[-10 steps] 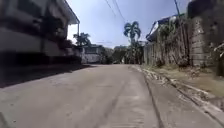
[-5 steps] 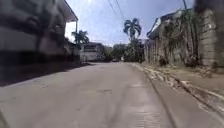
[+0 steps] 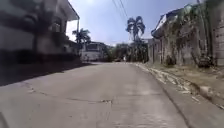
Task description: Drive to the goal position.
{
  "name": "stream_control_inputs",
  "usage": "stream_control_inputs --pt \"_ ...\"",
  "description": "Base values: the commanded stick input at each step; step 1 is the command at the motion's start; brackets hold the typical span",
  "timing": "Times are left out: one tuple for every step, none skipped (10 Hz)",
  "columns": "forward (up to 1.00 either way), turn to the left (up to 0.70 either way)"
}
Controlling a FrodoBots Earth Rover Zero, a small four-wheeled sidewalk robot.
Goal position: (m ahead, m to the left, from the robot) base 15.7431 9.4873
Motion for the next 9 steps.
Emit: stream_control_inputs --pt "1.0 0.27" --pt "1.0 0.25" --pt "1.0 0.23" --pt "1.0 0.21" --pt "1.0 0.18" --pt "1.0 0.14" --pt "1.0 0.1" --pt "1.0 0.07" --pt "1.0 0.03"
